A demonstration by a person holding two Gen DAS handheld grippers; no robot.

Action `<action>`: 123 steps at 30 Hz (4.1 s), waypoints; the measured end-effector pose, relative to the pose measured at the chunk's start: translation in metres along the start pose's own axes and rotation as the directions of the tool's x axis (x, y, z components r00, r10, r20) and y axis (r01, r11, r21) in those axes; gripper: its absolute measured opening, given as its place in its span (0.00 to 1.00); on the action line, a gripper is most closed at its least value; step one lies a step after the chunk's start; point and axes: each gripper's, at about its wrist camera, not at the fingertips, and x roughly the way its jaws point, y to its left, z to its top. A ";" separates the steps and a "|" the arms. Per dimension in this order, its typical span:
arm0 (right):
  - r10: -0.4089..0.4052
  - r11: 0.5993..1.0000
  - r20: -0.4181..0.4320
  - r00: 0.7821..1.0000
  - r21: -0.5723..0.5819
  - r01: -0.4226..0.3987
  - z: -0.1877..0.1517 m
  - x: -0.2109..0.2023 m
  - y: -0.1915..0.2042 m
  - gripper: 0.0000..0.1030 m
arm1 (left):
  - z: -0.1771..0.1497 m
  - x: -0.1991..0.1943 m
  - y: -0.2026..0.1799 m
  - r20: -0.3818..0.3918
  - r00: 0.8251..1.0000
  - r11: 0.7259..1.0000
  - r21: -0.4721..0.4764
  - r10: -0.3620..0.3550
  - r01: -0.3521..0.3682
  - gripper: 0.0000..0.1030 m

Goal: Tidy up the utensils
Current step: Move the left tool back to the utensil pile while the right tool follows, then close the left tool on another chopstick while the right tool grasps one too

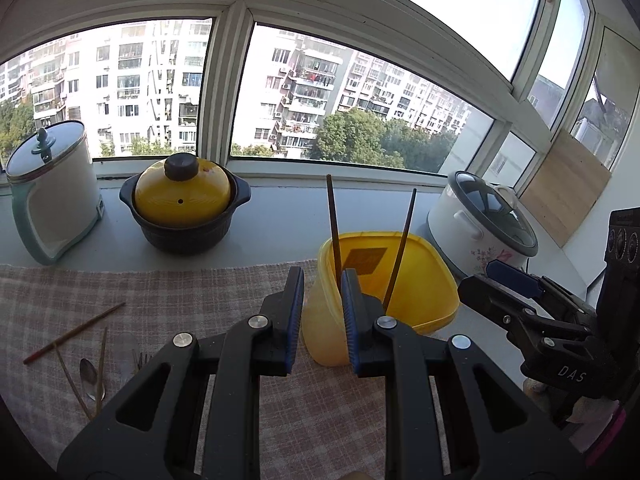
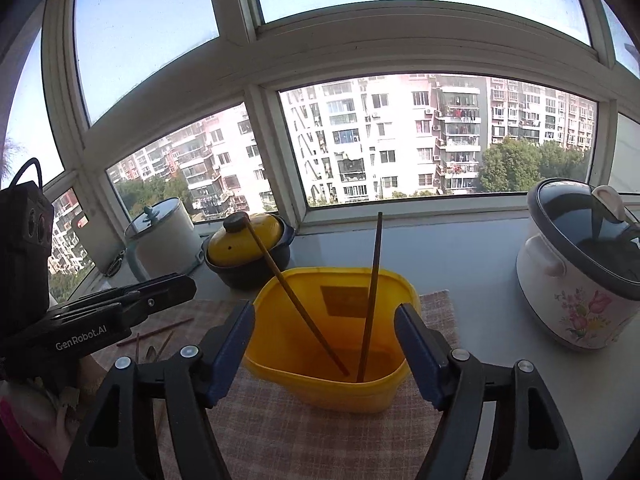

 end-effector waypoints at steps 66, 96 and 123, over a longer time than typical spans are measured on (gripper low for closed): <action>0.113 0.990 -0.515 0.850 -0.018 -0.142 -0.105 0.121 0.218 0.35 | -0.074 0.028 0.303 -0.441 0.880 0.966 0.249 0.178 -0.071 0.23; 0.122 0.985 -0.602 0.789 -0.022 -0.169 -0.127 0.179 0.227 0.22 | -0.067 0.064 0.281 -0.469 0.864 0.940 0.340 0.182 -0.014 0.15; 0.062 0.994 -0.633 0.772 -0.027 -0.102 -0.131 0.204 0.230 0.04 | -0.091 0.006 0.331 -0.424 0.901 0.996 0.043 0.092 -0.082 0.04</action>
